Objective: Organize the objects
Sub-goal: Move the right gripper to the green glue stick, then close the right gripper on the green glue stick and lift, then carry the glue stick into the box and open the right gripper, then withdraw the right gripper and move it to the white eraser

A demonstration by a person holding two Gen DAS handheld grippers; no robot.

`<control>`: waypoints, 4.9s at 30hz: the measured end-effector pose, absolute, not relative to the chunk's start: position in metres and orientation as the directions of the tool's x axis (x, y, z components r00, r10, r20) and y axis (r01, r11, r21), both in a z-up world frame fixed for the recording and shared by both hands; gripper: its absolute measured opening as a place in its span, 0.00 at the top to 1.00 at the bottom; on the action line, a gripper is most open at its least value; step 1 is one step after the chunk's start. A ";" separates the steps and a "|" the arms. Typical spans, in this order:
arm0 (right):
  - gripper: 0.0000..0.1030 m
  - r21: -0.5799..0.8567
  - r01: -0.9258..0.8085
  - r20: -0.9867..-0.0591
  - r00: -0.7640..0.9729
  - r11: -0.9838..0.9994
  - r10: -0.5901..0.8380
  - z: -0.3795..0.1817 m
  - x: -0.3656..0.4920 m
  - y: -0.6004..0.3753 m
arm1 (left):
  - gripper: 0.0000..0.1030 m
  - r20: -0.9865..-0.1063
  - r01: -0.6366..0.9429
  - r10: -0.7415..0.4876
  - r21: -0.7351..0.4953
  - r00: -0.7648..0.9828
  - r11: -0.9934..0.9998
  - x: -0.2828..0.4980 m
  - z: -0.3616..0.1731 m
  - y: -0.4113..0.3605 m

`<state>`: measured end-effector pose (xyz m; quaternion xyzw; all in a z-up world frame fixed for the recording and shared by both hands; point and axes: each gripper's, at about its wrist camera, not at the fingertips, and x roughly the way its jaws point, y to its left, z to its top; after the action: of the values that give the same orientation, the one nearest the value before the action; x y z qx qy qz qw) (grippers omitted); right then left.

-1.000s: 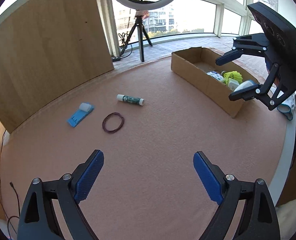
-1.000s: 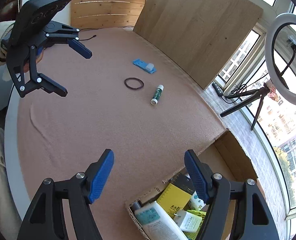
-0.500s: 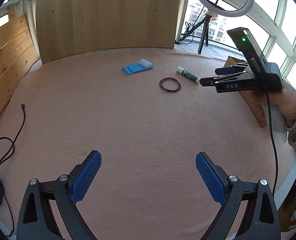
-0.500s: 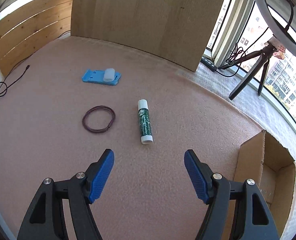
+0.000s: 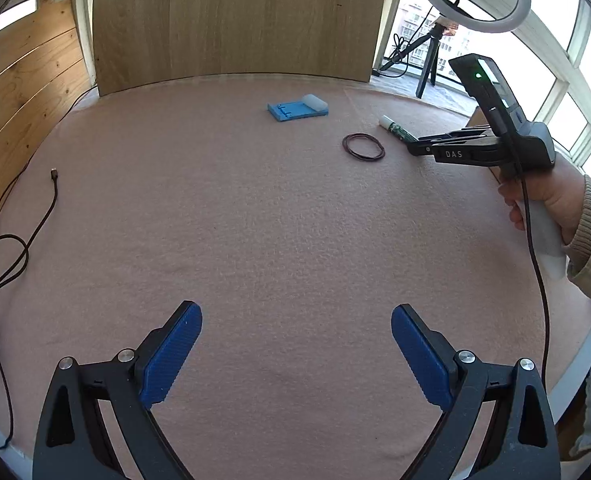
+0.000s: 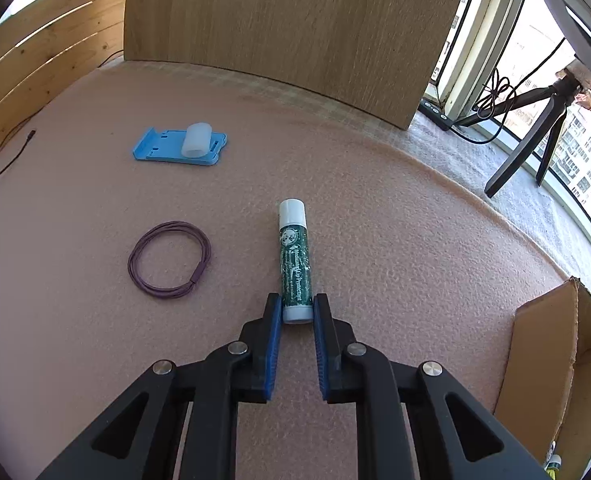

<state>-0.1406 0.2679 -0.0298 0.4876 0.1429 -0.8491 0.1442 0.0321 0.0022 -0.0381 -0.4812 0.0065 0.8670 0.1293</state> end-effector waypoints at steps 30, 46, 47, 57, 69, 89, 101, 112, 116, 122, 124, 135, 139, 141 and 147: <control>0.87 0.007 0.996 -0.947 -0.024 -0.093 -0.319 -0.029 0.080 0.168 | 0.29 -0.817 -0.801 0.447 0.029 -0.364 -0.598 0.086 -0.068 0.029; 0.87 -0.005 1.000 -0.949 -0.008 -0.009 -0.316 -0.030 0.087 0.162 | 0.74 -0.820 -0.864 0.510 -0.037 -0.261 -0.502 0.103 -0.069 0.031; 0.87 -0.005 1.000 -0.948 -0.007 -0.010 -0.317 -0.030 0.087 0.163 | 0.74 -0.820 -0.863 0.510 -0.038 -0.261 -0.503 0.103 -0.069 0.031; 0.87 -0.005 1.000 -0.943 -0.013 -0.025 -0.332 -0.031 0.087 0.168 | 0.74 -0.823 -0.864 0.508 -0.044 -0.253 -0.501 0.103 -0.067 0.030; 0.87 -0.038 0.999 -0.927 -0.044 -0.024 -0.373 -0.006 0.099 0.191 | 0.75 -0.820 -0.880 0.507 -0.010 -0.264 -0.474 0.111 -0.035 0.042; 0.87 -0.169 0.986 -0.846 -0.150 -0.010 -0.512 0.045 0.072 0.297 | 0.76 -0.846 -0.881 0.420 0.115 -0.329 -0.458 0.095 0.046 0.193; 0.87 -0.227 0.965 -0.847 -0.264 -0.134 -0.462 0.065 0.069 0.409 | 0.75 -0.830 -0.926 0.461 0.161 -0.315 -0.342 0.072 0.061 0.314; 0.86 -0.251 0.932 -0.830 -0.346 -0.261 -0.437 0.073 0.043 0.505 | 0.75 -0.827 -0.948 0.480 0.183 -0.291 -0.259 0.030 0.063 0.422; 0.86 -0.253 0.920 -0.824 -0.367 -0.298 -0.432 0.071 0.038 0.525 | 0.75 -0.833 -0.955 0.479 0.183 -0.276 -0.232 0.020 0.061 0.443; 0.85 -0.296 0.887 -0.798 -0.434 -0.354 -0.418 0.065 0.031 0.536 | 0.62 -0.844 -0.946 0.455 0.169 -0.283 -0.275 0.009 0.051 0.461; 0.78 -0.267 0.883 -0.811 -0.422 -0.386 -0.405 0.060 0.028 0.541 | 0.38 -0.846 -0.923 0.410 0.219 -0.341 -0.315 0.008 0.042 0.464; 0.55 -0.242 0.811 -0.787 -0.485 -0.532 -0.381 0.060 0.021 0.539 | 0.17 -0.842 -0.840 0.328 0.236 -0.428 -0.489 0.013 0.019 0.402; 0.54 -0.250 0.802 -0.786 -0.495 -0.542 -0.370 0.060 0.020 0.519 | 0.16 -0.845 -0.814 0.315 0.216 -0.433 -0.539 0.021 0.012 0.369; 0.52 -0.255 0.804 -0.787 -0.495 -0.538 -0.367 0.062 0.019 0.506 | 0.15 -0.844 -0.798 0.306 0.211 -0.440 -0.564 0.024 0.010 0.350; 0.49 -0.276 0.821 -0.792 -0.489 -0.500 -0.366 0.066 0.016 0.460 | 0.13 -0.832 -0.756 0.304 0.193 -0.463 -0.625 0.033 0.012 0.297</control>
<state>0.0157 0.4603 0.0661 0.3413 0.3331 -0.7959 0.3730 0.0327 0.2966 0.0115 -0.4006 0.2823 0.8075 0.3284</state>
